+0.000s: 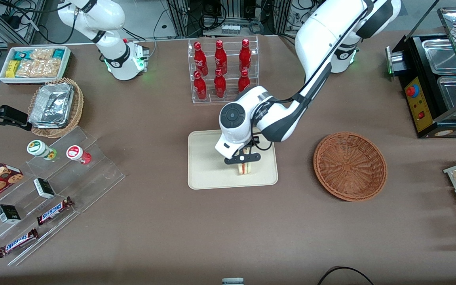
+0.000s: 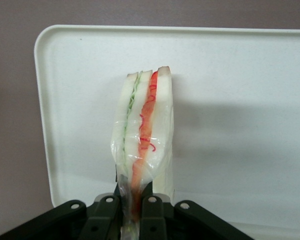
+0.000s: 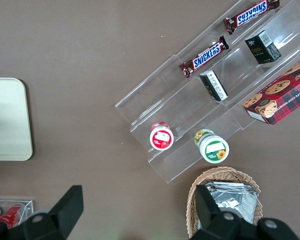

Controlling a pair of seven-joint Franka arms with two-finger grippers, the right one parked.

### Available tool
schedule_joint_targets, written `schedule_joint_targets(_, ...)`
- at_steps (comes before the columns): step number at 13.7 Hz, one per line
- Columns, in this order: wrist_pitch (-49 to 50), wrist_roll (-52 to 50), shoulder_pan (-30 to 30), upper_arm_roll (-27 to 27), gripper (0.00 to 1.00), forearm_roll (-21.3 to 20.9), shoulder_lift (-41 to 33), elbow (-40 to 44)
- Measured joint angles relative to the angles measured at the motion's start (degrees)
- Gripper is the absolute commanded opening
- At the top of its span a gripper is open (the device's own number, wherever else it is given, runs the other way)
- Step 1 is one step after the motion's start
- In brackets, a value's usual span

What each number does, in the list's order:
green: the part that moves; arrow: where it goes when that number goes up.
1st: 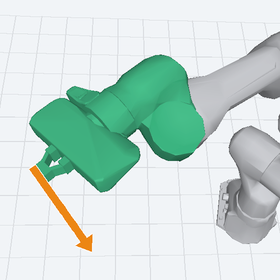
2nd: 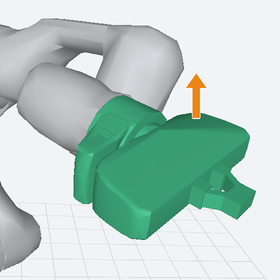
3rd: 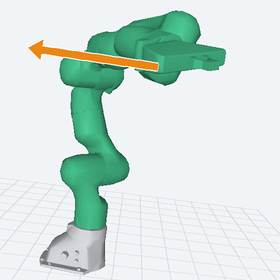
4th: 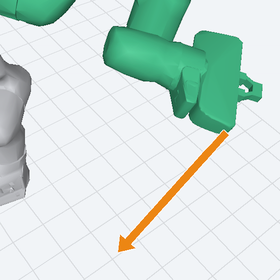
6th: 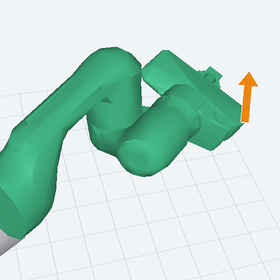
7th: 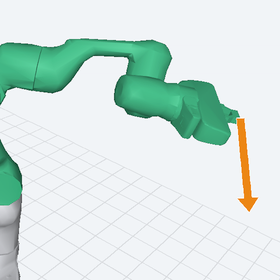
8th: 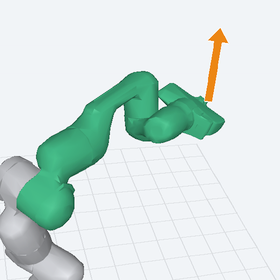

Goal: Place sandwich from basket to tray
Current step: 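Lower the sandwich onto the tray and open the left gripper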

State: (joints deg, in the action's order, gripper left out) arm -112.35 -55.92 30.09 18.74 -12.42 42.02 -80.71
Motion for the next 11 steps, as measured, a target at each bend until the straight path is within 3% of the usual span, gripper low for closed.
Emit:
schedule_joint_targets(9, 0.0, -2.6, 1.8, -0.7, 0.02, -1.5, 2.4, 1.5)
schedule_joint_targets(10, 0.0, -2.8, 1.8, -0.7, 0.19, -1.5, 2.5, 1.5)
schedule_joint_targets(11, 0.0, -3.3, 1.8, -0.7, 0.47, -1.5, 2.7, 1.5)
